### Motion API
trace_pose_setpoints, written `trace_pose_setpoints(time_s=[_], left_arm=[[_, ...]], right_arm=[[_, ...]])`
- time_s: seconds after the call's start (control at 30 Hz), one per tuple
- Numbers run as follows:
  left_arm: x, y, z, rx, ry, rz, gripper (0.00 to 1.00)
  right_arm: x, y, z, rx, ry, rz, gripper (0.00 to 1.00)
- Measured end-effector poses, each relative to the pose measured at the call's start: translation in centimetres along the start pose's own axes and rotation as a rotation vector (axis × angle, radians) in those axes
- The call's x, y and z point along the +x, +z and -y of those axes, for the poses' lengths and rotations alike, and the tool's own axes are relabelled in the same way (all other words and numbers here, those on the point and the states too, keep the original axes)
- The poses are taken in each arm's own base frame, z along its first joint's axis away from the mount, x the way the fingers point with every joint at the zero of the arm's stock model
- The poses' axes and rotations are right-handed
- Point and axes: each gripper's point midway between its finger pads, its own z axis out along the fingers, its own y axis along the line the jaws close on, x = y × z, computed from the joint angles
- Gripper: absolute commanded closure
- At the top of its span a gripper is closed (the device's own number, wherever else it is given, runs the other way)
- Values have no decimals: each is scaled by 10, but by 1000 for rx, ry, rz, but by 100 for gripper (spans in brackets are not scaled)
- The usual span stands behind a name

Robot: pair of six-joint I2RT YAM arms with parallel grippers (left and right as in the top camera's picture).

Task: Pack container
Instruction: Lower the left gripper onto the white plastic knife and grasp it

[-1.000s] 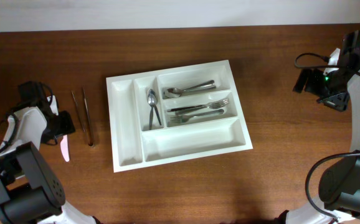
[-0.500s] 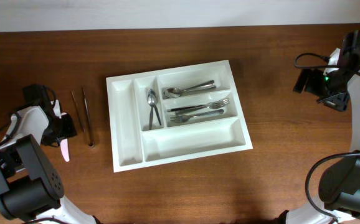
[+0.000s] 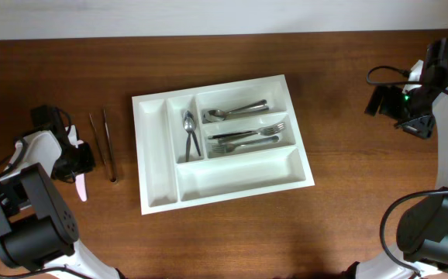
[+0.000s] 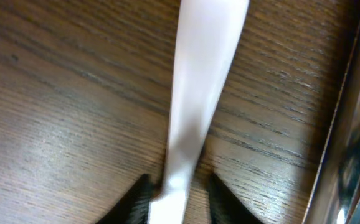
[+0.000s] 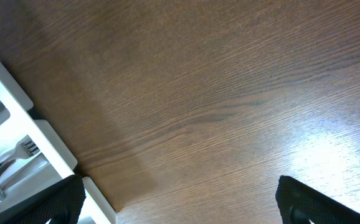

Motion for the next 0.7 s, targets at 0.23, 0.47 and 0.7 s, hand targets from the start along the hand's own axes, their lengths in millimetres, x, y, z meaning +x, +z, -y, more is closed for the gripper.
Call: trace_pose_setpoints(time_s=[0.23,0.47,0.7], left_arm=[[2,0,0,-2,5,-16,94],[24,-15,-3,-8,23,-175,98],[-5,-78,-8,-10,21,-111,98]], right_arm=[[0,0,0,0,0,0,1],[0,0,0,0,0,0,1],[0,0,0,0,1,0,1]])
